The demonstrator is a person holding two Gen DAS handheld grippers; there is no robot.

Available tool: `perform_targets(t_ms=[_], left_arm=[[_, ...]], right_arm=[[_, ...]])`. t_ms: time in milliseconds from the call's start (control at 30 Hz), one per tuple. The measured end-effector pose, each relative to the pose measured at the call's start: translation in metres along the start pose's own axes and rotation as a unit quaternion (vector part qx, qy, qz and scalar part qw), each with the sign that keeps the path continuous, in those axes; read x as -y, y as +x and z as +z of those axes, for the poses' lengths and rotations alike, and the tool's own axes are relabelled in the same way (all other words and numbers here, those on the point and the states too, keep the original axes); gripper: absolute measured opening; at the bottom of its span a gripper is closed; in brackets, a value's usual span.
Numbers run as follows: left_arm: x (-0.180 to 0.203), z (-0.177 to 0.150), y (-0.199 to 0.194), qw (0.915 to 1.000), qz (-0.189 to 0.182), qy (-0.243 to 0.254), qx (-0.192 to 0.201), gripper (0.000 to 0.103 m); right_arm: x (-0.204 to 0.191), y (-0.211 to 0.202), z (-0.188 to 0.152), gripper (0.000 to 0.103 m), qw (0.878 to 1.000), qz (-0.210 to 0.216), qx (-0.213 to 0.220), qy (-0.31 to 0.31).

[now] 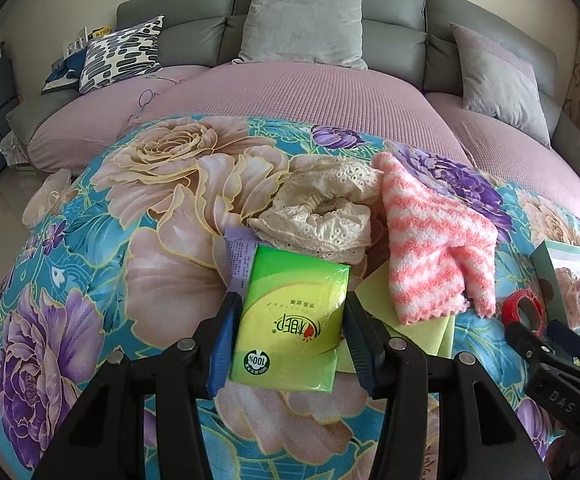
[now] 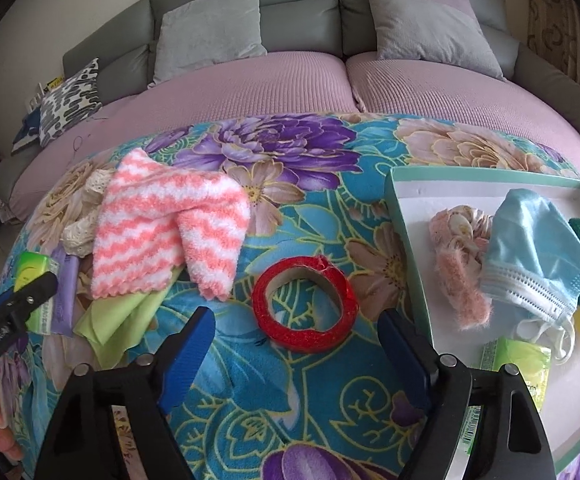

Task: Organize soft objects
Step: 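Close right tool on the red tape roll while left tool holds the tissue pack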

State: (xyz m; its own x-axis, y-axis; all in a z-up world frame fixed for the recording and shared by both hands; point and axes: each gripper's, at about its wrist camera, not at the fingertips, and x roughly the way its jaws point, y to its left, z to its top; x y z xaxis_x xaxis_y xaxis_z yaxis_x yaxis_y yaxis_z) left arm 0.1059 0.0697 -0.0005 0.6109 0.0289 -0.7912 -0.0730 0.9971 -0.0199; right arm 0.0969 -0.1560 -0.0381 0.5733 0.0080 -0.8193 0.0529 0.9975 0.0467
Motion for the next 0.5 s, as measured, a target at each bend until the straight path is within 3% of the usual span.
perform_targets(t_ms=[133, 300, 500], left_arm=[[0.0013, -0.0001, 0.0025, 1.0, 0.0, 0.0, -0.004, 0.052], [0.0011, 0.0005, 0.0047, 1.0, -0.005, -0.002, -0.005, 0.052], [0.0011, 0.0005, 0.0047, 1.0, -0.005, -0.003, -0.006, 0.052]], right_arm=[[-0.0012, 0.0035, 0.0016, 0.08, 1.0, -0.009, 0.003, -0.009], [-0.0059, 0.009, 0.0014, 0.065, 1.0, -0.008, -0.007, -0.02], [-0.0068, 0.008, 0.0012, 0.061, 1.0, -0.004, -0.009, -0.025]])
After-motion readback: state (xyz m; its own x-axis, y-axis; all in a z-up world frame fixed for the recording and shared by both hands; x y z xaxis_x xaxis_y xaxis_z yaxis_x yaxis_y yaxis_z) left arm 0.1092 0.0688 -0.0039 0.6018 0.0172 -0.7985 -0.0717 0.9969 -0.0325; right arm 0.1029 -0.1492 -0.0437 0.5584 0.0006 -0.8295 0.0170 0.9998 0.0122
